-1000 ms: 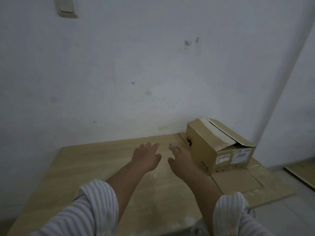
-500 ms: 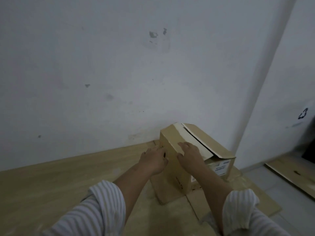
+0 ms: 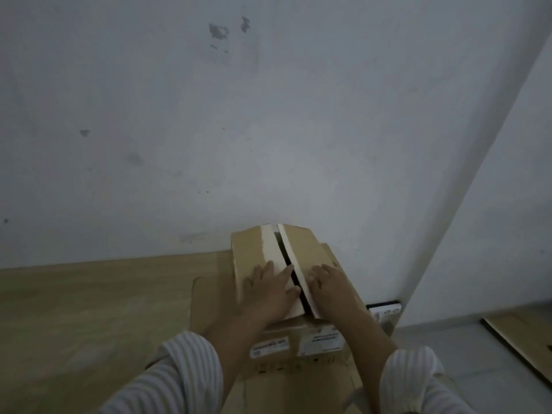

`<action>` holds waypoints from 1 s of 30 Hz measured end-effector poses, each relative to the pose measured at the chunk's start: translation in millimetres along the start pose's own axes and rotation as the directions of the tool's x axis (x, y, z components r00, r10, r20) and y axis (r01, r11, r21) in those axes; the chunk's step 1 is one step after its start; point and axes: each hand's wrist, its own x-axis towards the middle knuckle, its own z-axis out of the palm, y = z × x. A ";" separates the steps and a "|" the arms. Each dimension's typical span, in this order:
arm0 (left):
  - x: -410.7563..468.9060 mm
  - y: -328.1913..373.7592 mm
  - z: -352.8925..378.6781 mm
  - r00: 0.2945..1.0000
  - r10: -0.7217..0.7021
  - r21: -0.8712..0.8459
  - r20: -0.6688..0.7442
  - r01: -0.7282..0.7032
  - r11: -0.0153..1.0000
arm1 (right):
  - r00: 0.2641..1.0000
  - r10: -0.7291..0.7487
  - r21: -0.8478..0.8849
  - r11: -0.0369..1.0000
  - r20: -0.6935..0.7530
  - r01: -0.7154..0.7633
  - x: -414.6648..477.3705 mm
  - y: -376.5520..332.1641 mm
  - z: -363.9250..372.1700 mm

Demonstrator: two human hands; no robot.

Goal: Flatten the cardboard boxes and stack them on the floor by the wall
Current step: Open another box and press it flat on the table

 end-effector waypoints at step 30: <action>-25.6 -47.4 16.8 0.849 -0.527 -0.407 -0.024 0.473 0.781 | 0.967 -0.036 -0.263 0.959 0.252 0.105 -6.1 10.5 15.2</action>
